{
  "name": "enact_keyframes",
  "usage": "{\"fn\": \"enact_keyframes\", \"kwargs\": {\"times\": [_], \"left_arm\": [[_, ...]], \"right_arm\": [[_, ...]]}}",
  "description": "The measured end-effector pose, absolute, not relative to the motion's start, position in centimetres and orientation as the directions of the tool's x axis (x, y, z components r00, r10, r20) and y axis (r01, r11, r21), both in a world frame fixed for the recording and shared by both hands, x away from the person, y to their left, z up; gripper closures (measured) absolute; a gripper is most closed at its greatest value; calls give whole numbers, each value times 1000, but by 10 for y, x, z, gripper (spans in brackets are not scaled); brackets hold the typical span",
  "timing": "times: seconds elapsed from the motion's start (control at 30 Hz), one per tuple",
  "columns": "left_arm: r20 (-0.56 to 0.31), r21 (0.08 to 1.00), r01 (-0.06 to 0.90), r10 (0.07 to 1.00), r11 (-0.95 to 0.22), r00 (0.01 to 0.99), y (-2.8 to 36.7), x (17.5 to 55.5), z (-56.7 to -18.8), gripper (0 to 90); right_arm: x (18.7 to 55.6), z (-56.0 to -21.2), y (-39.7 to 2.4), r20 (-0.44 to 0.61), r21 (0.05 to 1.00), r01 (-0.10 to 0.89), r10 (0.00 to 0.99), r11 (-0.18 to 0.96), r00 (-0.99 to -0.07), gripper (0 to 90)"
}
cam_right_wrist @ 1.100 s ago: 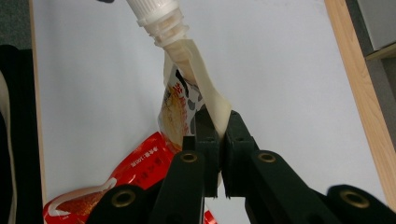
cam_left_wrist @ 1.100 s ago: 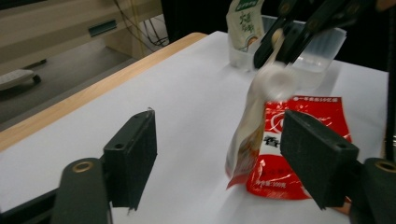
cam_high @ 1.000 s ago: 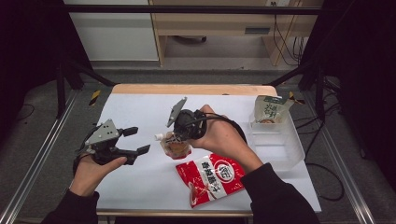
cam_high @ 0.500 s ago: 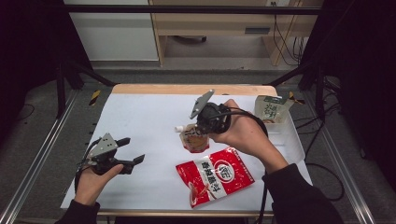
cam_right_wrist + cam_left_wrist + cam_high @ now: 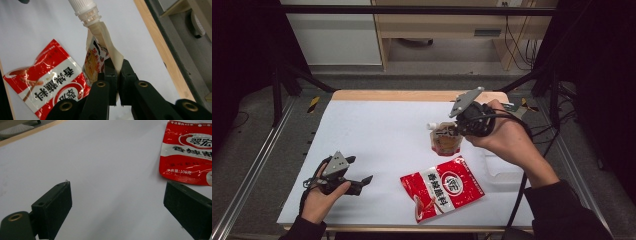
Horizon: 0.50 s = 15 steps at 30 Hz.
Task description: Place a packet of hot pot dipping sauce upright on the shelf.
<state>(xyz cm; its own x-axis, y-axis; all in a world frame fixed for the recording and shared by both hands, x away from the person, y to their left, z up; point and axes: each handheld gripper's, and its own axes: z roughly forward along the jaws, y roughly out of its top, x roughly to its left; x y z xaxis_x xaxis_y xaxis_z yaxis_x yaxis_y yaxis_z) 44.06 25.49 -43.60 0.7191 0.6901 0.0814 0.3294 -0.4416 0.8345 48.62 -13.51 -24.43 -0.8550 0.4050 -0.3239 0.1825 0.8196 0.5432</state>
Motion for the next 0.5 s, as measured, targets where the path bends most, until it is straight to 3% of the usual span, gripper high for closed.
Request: {"fn": "enact_keyframes", "kwargs": {"times": [0.5], "left_arm": [[69,831,351,706,-432,705,264,442,-438,77]], "right_arm": [[482,-230,-187,-385,532,202,447,822,-807,869]]}}
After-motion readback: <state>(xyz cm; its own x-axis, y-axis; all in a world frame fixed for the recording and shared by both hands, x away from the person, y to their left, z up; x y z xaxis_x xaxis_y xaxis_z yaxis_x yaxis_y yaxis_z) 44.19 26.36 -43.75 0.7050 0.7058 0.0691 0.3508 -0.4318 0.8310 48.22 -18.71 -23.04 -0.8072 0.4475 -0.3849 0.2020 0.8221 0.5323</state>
